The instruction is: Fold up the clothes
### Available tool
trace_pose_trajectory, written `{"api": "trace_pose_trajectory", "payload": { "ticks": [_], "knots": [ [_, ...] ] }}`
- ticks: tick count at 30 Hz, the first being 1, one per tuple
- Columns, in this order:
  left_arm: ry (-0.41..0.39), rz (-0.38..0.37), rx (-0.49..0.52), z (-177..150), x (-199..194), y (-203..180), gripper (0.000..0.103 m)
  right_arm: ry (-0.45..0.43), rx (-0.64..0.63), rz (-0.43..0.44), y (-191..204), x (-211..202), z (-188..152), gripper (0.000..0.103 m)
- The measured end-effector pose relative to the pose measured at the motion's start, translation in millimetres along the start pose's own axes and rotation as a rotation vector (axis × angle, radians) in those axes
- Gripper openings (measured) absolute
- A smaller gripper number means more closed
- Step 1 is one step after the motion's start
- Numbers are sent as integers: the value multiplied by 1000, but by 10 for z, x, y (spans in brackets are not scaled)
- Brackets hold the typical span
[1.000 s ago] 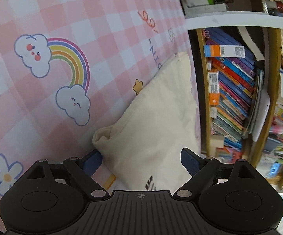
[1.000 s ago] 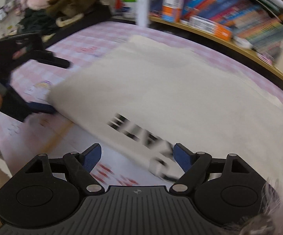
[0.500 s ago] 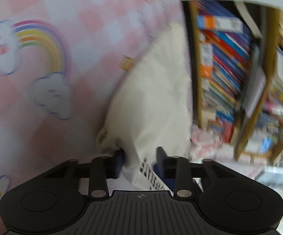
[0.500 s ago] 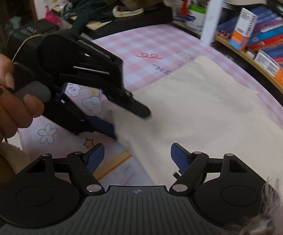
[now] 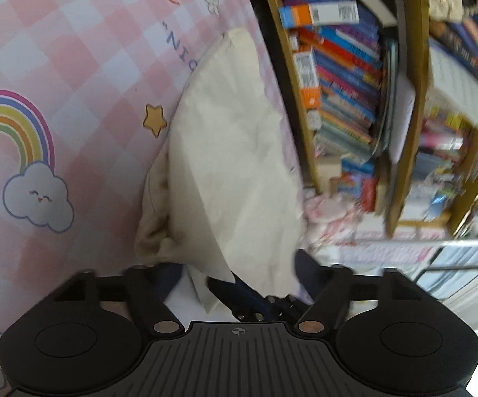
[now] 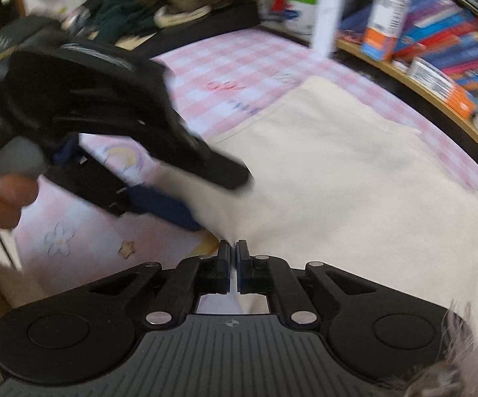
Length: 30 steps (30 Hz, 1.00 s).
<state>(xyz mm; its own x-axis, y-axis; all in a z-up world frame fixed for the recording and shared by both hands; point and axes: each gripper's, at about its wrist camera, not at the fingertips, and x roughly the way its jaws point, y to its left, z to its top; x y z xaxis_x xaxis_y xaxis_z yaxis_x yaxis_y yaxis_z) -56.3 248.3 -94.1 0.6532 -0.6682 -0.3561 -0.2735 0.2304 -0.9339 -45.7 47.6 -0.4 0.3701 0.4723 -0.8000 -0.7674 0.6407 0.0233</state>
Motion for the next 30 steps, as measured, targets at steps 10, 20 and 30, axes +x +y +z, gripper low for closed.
{"api": "trace_pose_trajectory", "payload": {
  "ticks": [10,20,30],
  "knots": [
    [-42,-31,-165,99,48,244,95,-99,234,-64,-375,-240,60,3],
    [-28,-116,-203,131,252,285,97,-98,313,61,-436,-374,57,3],
    [9,-137,-197,115,295,282,97,-70,347,71,-442,-410,-23,42]
  ]
}}
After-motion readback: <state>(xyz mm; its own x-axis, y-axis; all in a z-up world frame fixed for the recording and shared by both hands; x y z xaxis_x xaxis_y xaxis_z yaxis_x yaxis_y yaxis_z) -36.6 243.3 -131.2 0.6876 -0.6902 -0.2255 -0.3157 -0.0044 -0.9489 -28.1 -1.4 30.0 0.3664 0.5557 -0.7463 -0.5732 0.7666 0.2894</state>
